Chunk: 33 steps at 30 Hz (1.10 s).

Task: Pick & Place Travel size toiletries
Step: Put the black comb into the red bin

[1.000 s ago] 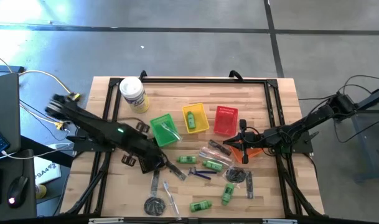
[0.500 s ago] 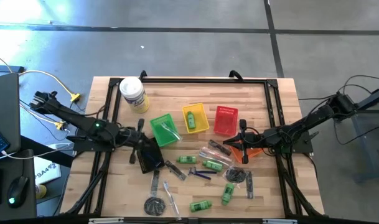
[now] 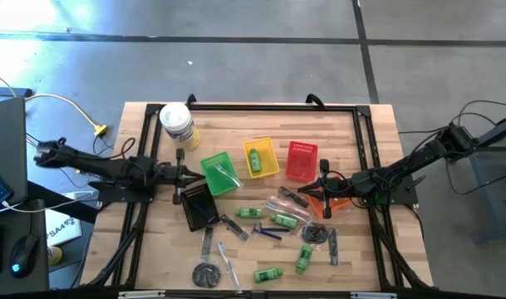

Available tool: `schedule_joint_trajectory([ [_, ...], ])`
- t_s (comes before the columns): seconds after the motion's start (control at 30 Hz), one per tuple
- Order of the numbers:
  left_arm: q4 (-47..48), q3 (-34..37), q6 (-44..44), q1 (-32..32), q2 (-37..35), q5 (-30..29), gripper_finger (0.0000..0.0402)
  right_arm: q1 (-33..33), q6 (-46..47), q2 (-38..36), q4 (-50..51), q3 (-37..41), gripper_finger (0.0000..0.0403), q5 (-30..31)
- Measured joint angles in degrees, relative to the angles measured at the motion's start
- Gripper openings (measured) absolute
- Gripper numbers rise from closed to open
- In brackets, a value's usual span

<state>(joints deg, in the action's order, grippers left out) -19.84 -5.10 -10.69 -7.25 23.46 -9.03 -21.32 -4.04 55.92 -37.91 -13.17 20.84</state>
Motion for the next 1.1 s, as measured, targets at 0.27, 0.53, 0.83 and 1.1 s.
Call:
schedule_joint_trajectory([
  [0.27, 3.64, 3.03, 5.37, 15.13, -4.37, 15.43, 0.0, 0.65, -0.29, 0.0, -0.13, 0.0, 0.0002, 0.02],
  [0.53, 11.18, 3.07, 1.94, 14.07, -11.3, 14.09, 0.0, 1.22, 2.82, 0.0, -0.11, 0.0, 0.0002, 0.02],
  [0.83, 17.13, 3.12, -1.41, 13.62, -20.96, 11.5, 0.0, 1.03, 6.64, 0.0, 0.41, 0.0, 0.0002, -0.04],
  [1.1, 19.0, 3.14, 1.96, 13.62, -23.02, 14.59, 0.0, 1.16, 6.96, 0.0, 2.54, 0.0, 0.0002, -0.02],
])
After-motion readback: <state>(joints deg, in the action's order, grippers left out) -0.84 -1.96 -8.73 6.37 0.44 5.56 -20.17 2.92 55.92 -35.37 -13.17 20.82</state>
